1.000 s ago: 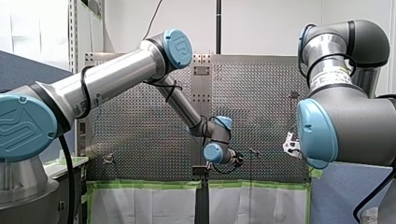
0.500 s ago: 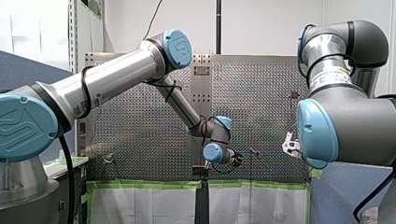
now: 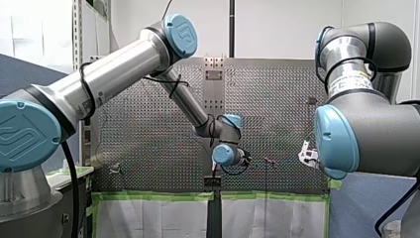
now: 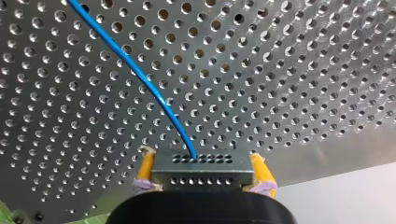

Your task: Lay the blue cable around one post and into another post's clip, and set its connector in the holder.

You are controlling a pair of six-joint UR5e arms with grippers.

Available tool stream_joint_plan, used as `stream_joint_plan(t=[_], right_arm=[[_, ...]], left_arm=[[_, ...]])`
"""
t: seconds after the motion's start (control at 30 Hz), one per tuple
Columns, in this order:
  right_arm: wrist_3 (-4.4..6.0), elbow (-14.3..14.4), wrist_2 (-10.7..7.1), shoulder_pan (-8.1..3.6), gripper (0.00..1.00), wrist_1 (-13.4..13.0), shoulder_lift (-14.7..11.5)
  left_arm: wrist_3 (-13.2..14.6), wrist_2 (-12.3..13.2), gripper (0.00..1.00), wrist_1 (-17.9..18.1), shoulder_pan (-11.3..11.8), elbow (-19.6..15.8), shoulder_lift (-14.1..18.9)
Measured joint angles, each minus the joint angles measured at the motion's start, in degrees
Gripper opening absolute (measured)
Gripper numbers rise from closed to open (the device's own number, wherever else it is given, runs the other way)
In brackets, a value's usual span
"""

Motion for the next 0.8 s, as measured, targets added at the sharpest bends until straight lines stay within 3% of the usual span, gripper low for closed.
stream_joint_plan(t=[0.23,0.8], right_arm=[[0.23,0.00,-0.03,0.01,0.00,0.22,0.07],[1.07,-0.02,-0.16,0.38,0.00,0.21,0.17]], left_arm=[[-1.12,-1.55,1.00,3.96,-0.34,-3.98,3.96],[-9.93,-2.52,1.00,10.83,2.40,-13.41,13.40]])
